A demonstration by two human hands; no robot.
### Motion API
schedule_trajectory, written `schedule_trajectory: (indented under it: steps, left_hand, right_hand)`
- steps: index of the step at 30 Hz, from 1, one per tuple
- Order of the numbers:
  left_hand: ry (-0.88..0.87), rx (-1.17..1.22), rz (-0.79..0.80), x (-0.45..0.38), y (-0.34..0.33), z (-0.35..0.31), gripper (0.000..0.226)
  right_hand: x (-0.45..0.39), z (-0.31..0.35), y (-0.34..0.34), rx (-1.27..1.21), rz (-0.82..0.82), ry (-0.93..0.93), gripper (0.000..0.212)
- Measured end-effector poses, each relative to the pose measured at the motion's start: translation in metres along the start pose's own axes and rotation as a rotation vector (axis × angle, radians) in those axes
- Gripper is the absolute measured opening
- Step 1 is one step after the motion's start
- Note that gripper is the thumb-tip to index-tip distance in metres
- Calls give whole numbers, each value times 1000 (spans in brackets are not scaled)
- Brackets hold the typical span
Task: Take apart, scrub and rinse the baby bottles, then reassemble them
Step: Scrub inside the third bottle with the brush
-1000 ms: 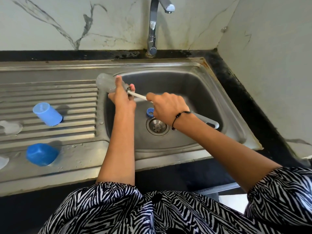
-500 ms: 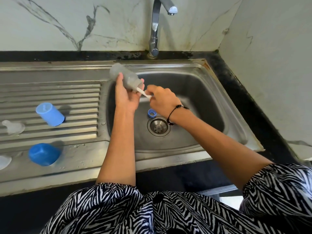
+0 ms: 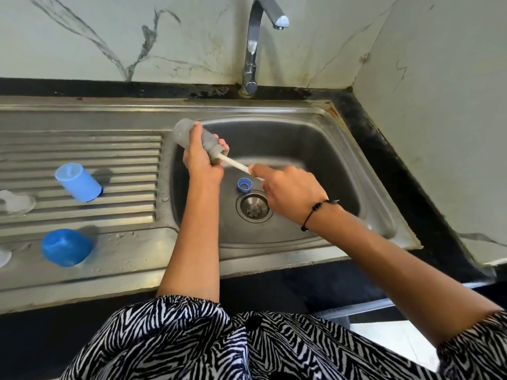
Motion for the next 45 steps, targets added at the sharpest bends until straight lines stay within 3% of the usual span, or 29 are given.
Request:
schedule_trajectory:
  steps: [2,6,12,17,20,22,24,26,31,37,41,45]
  left_hand:
    - [-17,-17,-33,-3,3,-1,35]
    - [17,-26,-58,-6,6,0,55]
    - [-16,-185,-11,13,-12,11,61]
    - [-71,-77,-48,6,-14,-4,31]
    - [-71,10,-124,0,-1,2,35]
    - [-82,39,-148,-6,8,4,25]
    - [-115,46,-135,-10,9,1,22]
    - [-127,24,-109,-10,4,-3,22]
    - [-41,-86,-134,-12,8,9,27]
    - [-48,-402,-191,-35,21,34,66]
    - [-33,-506,-301,-51,31,44,75]
    - [-146,-851,-446,-70,45,34,73]
  right_hand:
    - [5,0,1,167,-21,67,46]
    - [6,13,-4,488,-335,174,36]
    - [-27,24,3,544,-371,130,46]
    - [-39,15,-6,148,-174,-53,38]
    - [-42,18,-20,-131,-9,-211,32]
    - [-44,15,-23,-383,105,-318,26]
    - [-40,9,-21,-688,160,-431,25]
    - [-34,3,-16,-813,157,-473,25]
    - [-29,-9,-14,-494,91,-284,25]
    - [-12,-36,-33,-230,163,-382,33]
    - [-10,-49,-35,-128,218,-403,25]
    - [-18,-69,-41,-14,231,-437,21]
Point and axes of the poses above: each hand's wrist, its own x-axis away from the middle knuckle, its own y-axis out of the back of the hand, z = x × y, the point moved 3 cm from there along -x, towards the middle knuckle, and after that the axes turned 10 degrees about -z, right-handed, at the moved point
